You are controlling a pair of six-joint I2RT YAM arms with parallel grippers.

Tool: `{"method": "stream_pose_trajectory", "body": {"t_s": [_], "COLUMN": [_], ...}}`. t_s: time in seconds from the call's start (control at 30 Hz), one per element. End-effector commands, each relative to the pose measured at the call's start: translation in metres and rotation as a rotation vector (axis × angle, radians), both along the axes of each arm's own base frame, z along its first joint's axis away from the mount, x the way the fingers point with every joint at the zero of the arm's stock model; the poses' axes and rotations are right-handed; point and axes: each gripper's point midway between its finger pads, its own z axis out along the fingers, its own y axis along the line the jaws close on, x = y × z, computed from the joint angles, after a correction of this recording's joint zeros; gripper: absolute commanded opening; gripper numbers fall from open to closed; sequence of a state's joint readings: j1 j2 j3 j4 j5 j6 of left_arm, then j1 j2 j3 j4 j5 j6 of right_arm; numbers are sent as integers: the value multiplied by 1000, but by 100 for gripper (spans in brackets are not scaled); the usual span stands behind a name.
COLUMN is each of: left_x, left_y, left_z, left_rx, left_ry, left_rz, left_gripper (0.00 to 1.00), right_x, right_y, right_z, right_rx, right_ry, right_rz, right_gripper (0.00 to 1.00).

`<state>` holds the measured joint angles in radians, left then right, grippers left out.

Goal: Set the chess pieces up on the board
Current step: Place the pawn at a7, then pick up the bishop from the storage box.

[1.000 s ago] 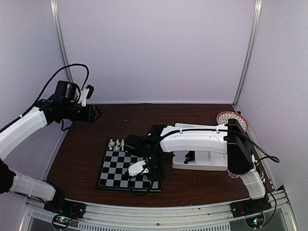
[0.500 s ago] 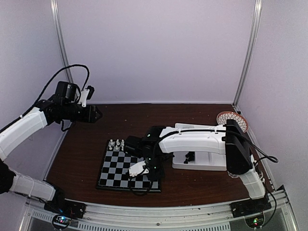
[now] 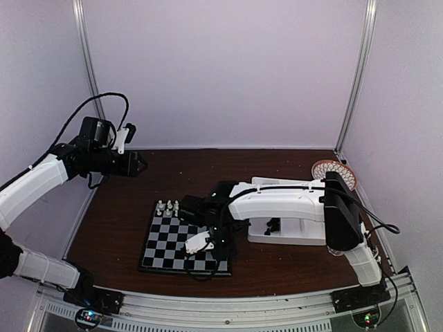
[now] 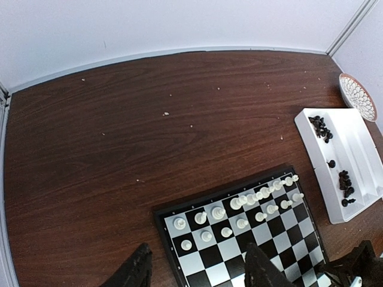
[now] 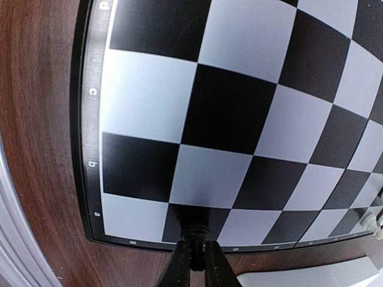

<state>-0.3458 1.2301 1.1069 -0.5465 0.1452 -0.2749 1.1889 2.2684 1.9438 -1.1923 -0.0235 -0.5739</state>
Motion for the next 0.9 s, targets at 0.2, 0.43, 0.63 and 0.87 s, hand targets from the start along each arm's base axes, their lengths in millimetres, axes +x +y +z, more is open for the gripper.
{"method": "stream_pose_trajectory", "body": {"t_s": [0.2, 0.43, 0.63, 0.87], "left_x": [5, 6, 6, 1], "left_y": [-2, -3, -3, -16], "left_z": [7, 4, 2, 11], "left_rx": [-25, -20, -10, -58], "left_ry": [-35, -26, -35, -78], "left_rz": [-8, -9, -20, -102], "left_gripper": [53, 53, 53, 53], "right_x": [0, -4, 18, 93], "right_y": [3, 13, -18, -97], "right_z": [17, 82, 126, 124], "right_rx": [30, 172, 290, 437], "right_ry": [6, 3, -15, 25], "right_rz": [-21, -34, -101, -341], "right_gripper": [28, 33, 33, 30]}}
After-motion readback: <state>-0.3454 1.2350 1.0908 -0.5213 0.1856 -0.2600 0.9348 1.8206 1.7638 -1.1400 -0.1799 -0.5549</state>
